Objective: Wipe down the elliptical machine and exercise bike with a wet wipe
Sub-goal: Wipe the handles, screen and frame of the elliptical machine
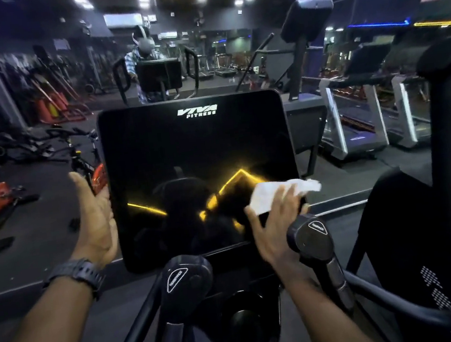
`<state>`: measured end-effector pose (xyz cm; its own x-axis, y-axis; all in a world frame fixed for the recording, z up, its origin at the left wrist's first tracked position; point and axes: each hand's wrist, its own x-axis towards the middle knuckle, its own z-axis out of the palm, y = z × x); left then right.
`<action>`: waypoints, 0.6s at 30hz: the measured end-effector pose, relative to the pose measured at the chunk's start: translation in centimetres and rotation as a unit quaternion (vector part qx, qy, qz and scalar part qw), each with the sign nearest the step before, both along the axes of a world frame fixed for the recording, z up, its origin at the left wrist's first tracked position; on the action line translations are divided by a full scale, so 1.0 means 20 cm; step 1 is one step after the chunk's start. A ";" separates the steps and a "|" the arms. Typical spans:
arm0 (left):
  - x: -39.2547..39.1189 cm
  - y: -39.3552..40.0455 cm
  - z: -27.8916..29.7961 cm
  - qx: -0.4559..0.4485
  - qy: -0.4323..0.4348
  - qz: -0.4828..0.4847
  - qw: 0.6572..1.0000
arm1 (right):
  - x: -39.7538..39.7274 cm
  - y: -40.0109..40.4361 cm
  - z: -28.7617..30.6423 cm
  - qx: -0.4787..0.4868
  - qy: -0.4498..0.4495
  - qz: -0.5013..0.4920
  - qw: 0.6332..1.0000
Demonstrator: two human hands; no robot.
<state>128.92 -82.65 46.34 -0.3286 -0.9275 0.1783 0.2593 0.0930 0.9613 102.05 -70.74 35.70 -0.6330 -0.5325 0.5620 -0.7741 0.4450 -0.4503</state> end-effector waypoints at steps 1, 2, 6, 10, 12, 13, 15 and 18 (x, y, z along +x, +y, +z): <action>0.01 -0.02 -0.01 0.004 0.004 -0.004 1.000 | -0.03 -0.05 0.06 -0.033 -0.059 -0.052 0.996; 0.02 -0.03 -0.02 0.006 0.002 -0.008 1.000 | -0.03 -0.12 0.13 -0.044 -0.101 -0.073 0.991; 0.04 -0.08 -0.04 0.027 0.008 -0.006 1.000 | 0.23 -0.27 0.30 0.039 0.031 0.105 0.993; 0.02 -0.01 -0.02 0.021 0.017 -0.013 1.000 | 0.29 -0.03 0.05 0.123 0.154 0.202 0.959; 0.03 0.03 0.01 0.019 0.030 -0.025 0.999 | 0.17 -0.01 0.03 0.092 0.116 0.086 0.985; 0.02 0.04 0.02 0.022 0.034 -0.028 0.999 | 0.12 -0.06 0.08 0.072 0.073 0.037 0.994; 0.03 0.05 0.03 0.016 0.025 -0.015 0.999 | 0.15 -0.24 0.23 0.036 -0.012 0.026 0.999; 0.03 0.03 0.02 0.022 0.031 -0.017 0.999 | 0.39 -0.44 0.35 0.042 0.124 0.153 0.980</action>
